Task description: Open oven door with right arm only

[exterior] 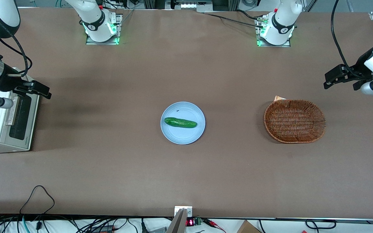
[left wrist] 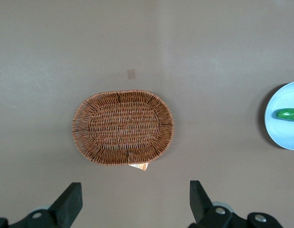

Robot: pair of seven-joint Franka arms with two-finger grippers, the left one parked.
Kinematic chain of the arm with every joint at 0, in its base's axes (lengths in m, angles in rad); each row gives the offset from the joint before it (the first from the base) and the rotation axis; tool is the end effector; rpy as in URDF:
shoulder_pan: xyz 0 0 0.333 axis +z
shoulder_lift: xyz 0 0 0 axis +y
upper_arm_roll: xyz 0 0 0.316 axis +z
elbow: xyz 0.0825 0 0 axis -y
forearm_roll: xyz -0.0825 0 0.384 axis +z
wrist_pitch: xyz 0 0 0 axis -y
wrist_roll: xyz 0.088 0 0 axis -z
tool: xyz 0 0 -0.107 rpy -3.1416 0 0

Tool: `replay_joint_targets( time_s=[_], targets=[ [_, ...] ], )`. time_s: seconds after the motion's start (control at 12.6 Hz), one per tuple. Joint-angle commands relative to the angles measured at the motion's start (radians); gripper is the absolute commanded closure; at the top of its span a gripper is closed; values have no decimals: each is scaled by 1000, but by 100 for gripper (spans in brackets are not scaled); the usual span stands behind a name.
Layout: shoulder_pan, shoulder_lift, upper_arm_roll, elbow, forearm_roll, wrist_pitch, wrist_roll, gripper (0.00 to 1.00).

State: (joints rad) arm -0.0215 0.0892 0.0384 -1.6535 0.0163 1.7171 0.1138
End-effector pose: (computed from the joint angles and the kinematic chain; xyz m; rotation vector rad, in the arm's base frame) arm 0.5879 0.0106 0.5468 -3.1196 0.1555 0.0418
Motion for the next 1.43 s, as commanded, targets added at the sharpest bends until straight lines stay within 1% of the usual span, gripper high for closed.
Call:
replay_joint_targets(
  time_s=[0.0, 1.35],
  targets=[
    [-18, 1, 15, 6, 8, -8, -11, 0],
    [-8, 9, 20, 8, 8, -33, -2, 0]
  ],
)
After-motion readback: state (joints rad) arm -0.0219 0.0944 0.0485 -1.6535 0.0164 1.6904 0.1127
